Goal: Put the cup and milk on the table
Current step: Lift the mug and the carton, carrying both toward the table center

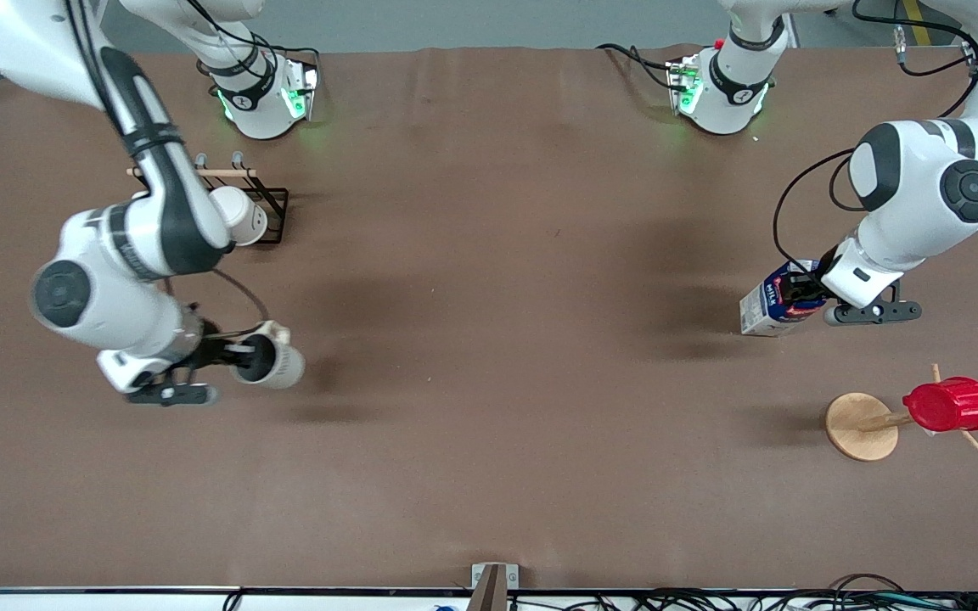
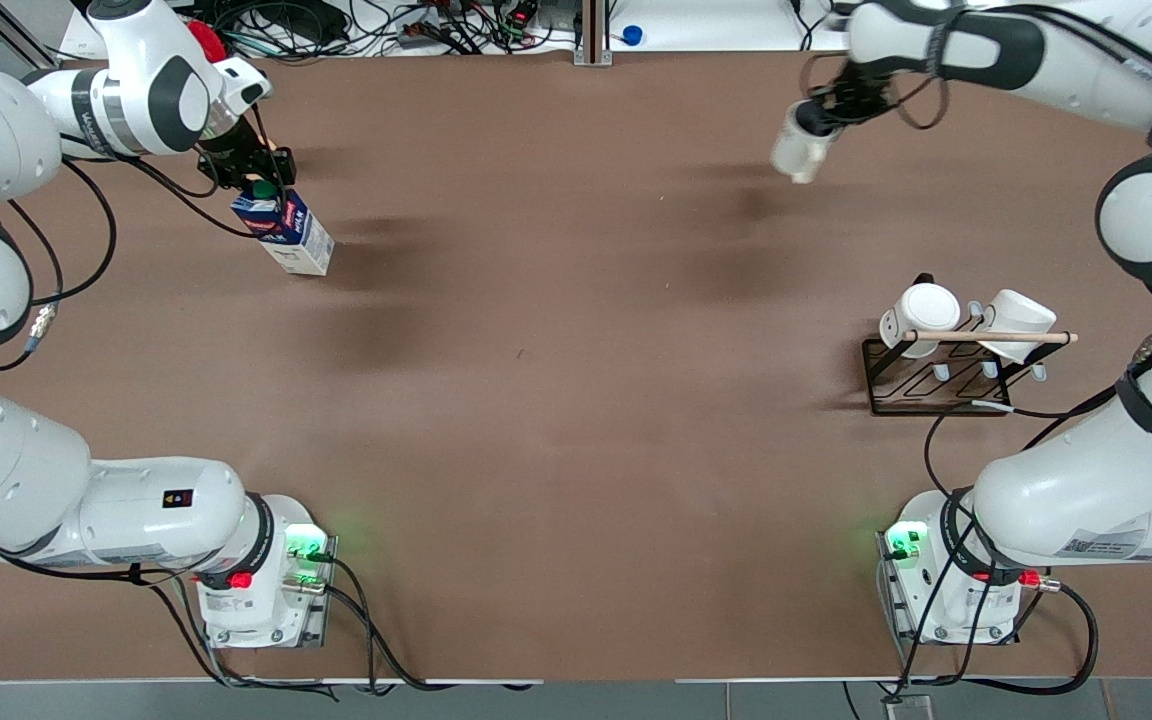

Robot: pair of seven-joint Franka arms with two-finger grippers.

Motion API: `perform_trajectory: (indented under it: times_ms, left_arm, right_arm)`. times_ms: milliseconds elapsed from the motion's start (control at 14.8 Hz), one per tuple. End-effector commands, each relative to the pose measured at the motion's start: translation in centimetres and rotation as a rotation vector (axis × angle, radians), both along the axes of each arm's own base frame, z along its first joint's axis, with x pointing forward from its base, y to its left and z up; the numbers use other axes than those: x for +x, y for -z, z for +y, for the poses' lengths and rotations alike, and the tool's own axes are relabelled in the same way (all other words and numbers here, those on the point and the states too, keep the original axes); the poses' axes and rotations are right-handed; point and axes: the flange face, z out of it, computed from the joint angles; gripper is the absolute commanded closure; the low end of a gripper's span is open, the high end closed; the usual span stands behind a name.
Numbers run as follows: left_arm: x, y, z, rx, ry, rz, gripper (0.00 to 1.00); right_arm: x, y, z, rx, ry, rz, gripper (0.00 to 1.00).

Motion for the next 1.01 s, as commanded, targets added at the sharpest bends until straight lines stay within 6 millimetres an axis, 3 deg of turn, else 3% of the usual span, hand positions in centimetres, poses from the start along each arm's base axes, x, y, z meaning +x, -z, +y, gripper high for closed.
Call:
perform_trajectory:
  times_ms: [0, 202, 337, 674, 944]
  left_arm:
    - [-0.3, -1.8, 0.3, 0.016, 0.022, -0.006, 0.67]
    - [0.9, -5.3, -0.4, 0.017, 0.029, -0.003, 0.67]
    - [2.5, -8.1, -1.4, 0.015, 0.044, -0.008, 0.67]
    - [5.8, -11.1, -10.3, -0.015, 0.126, -0.049, 0.72]
    - [6.8, -10.5, -19.8, -0.034, 0.129, -0.047, 0.73]
  right_arm:
    - [-1.1, -0.7, 5.0, -0.002, 0.023, -0.010, 1.00]
    - [-3.2, -0.6, 11.2, -0.022, 0.045, -0.021, 1.00]
    - [-4.5, 1.2, 15.3, -0.009, 0.070, -0.028, 1.00]
    - [-7.2, 7.4, 23.5, -0.036, 0.094, -0.058, 1.00]
    - [-8.1, 9.6, 26.5, -0.063, 0.114, -0.089, 1.00]
